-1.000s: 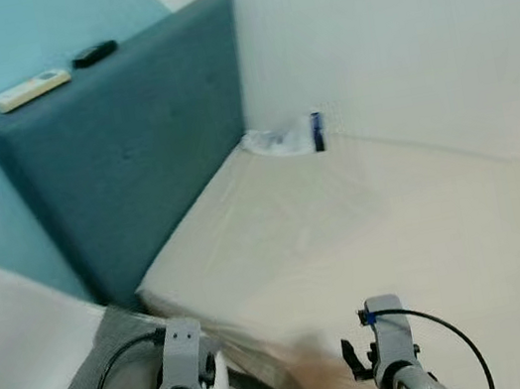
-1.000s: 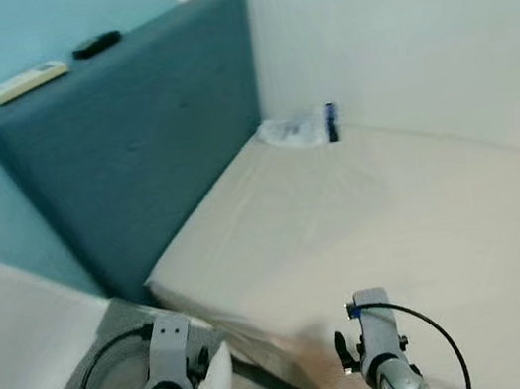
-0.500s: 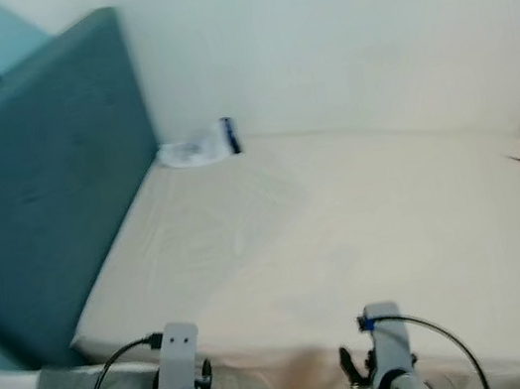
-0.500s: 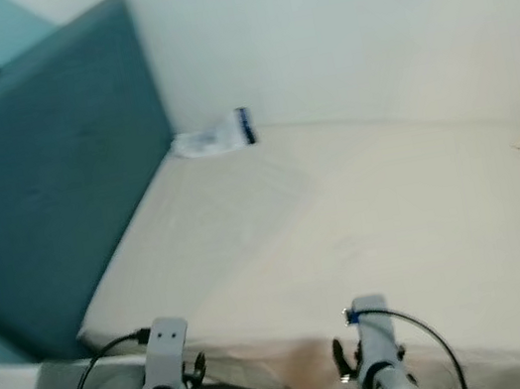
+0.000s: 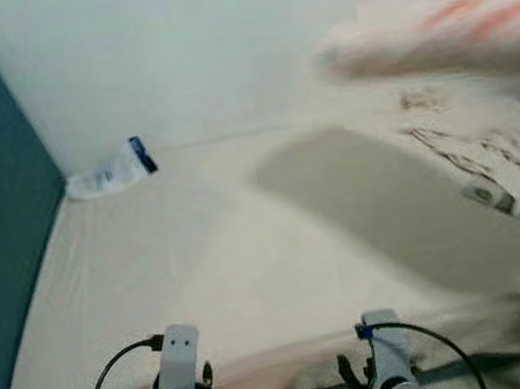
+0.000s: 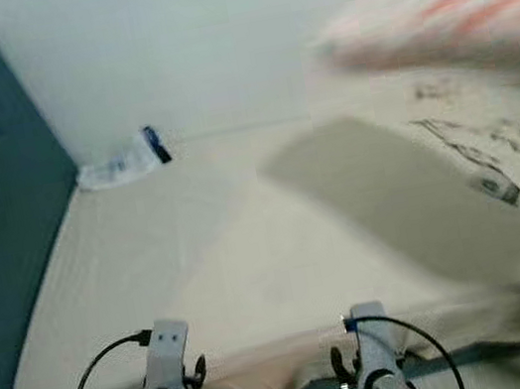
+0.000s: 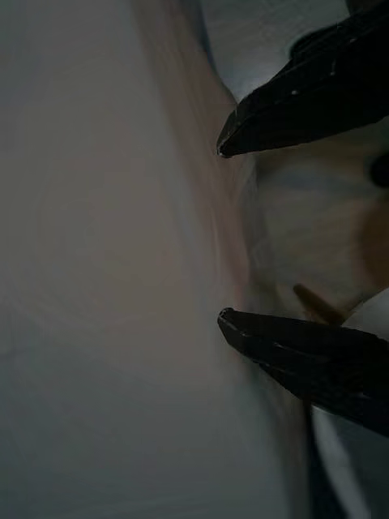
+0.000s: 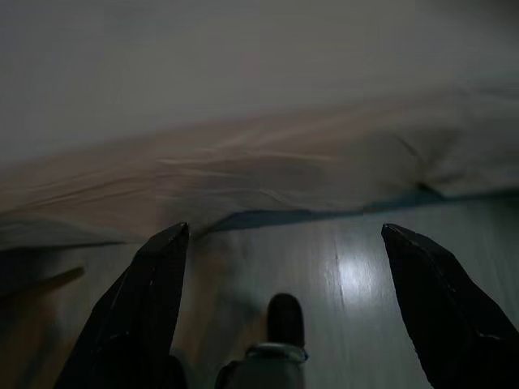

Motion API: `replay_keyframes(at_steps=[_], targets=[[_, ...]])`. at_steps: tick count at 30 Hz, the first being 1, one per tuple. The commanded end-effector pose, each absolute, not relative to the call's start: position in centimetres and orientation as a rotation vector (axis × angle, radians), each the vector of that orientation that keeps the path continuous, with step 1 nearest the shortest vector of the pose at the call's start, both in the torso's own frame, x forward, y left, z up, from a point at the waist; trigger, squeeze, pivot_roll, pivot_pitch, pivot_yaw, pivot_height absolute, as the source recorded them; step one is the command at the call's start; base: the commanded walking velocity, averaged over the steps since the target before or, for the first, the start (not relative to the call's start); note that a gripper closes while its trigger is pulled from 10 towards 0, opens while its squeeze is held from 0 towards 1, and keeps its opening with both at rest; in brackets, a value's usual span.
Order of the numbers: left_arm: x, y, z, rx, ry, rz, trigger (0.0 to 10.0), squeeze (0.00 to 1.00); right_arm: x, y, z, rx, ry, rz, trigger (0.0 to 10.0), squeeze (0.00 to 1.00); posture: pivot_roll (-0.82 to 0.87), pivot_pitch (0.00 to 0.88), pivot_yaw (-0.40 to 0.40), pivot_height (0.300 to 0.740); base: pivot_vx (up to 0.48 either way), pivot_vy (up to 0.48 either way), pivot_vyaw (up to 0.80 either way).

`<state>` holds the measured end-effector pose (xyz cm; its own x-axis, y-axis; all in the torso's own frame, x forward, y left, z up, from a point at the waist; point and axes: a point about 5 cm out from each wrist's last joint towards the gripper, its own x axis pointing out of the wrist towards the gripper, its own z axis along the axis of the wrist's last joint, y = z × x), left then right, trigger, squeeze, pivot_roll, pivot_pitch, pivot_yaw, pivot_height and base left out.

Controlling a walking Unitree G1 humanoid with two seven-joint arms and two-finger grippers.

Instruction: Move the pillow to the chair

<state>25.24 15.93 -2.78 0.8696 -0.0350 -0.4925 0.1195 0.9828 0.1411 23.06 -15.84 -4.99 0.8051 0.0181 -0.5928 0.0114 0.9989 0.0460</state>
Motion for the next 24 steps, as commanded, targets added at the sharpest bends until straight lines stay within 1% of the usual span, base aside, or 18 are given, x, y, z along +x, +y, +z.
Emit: replay_keyframes(at_steps=[1, 4, 6, 13, 23, 24], targets=[[24.98, 15.86, -3.03, 0.173, 0.526, -0.088, 10.0, 0.00, 22.92, -16.07, -5.11, 0.048, 0.643, -0.007, 10.0, 0.00, 0.00, 0.083, 0.025, 0.740, 0.000, 0.000, -0.80], [24.92, 15.89, -3.01, 0.181, 0.522, -0.097, 10.0, 0.00, 22.69, -15.84, -5.41, 0.009, 0.676, 0.017, 10.0, 0.00, 0.00, 0.080, 0.028, 0.740, 0.000, 0.000, -0.16], [24.87, 16.04, -2.97, 0.145, 0.515, -0.076, 10.0, 0.00, 22.61, -15.72, -5.46, 0.014, 0.675, 0.014, 10.0, 0.00, 0.00, 0.077, 0.030, 0.740, 0.000, 0.000, 0.00], [24.86, 16.17, -2.94, 0.143, 0.515, -0.079, 10.0, 0.00, 22.46, -15.73, -5.49, 0.023, 0.667, 0.004, 10.0, 0.00, 0.00, 0.075, 0.032, 0.740, 0.000, 0.000, 0.00], [24.77, 15.97, -3.03, 0.145, 0.523, -0.086, 10.0, 0.00, 22.41, -15.98, -5.50, 0.018, 0.665, -0.003, 10.0, 0.00, 0.00, 0.075, 0.036, 0.740, 0.000, -0.412, 0.00], [24.76, 15.95, -3.04, 0.146, 0.524, -0.085, 10.0, 0.00, 22.36, -16.05, -5.54, 0.014, 0.669, -0.004, 10.0, 0.00, -0.01, 0.077, 0.036, 0.740, 0.000, 0.000, 0.00]])
